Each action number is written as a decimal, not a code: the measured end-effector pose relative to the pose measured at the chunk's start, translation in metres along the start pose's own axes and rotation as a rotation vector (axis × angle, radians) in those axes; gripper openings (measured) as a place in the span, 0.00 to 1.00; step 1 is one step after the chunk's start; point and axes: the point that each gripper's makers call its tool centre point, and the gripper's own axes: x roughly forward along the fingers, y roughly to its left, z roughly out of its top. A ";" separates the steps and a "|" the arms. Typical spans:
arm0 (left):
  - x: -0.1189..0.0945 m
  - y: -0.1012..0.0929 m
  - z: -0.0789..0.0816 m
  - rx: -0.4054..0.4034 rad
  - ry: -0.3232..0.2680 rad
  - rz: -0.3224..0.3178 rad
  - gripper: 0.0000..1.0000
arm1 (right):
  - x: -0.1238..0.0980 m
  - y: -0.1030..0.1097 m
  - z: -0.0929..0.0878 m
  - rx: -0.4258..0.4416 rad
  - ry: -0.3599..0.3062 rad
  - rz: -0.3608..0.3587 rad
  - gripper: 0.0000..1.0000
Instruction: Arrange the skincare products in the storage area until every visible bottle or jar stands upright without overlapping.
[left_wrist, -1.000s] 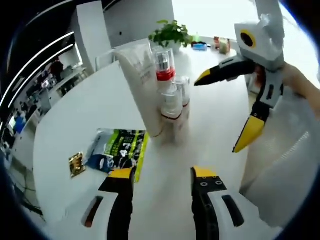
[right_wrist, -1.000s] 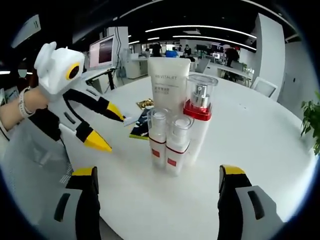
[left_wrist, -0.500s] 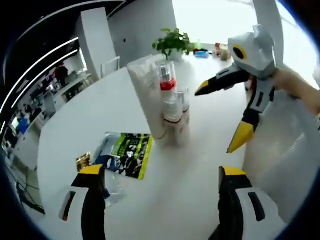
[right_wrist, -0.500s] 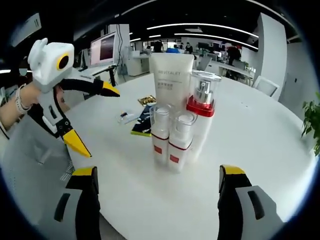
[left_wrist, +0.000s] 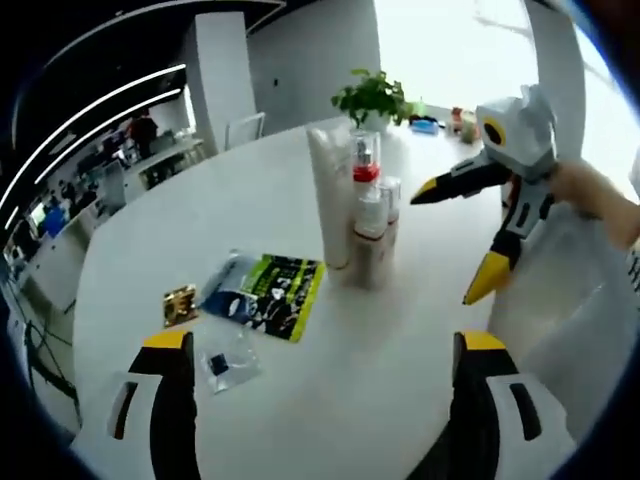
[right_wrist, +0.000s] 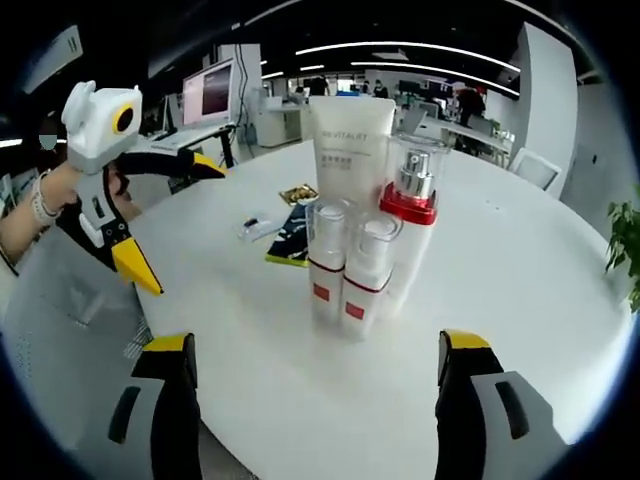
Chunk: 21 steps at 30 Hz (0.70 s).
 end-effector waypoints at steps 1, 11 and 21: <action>-0.002 0.003 -0.002 -0.010 0.000 0.004 0.99 | 0.000 0.000 0.000 -0.002 0.003 -0.001 1.00; -0.011 0.005 -0.012 -0.088 -0.005 0.006 0.99 | 0.002 0.000 0.002 -0.016 0.012 -0.008 1.00; -0.007 0.011 -0.017 -0.078 0.007 0.033 0.99 | -0.014 0.005 0.021 -0.073 -0.012 -0.027 1.00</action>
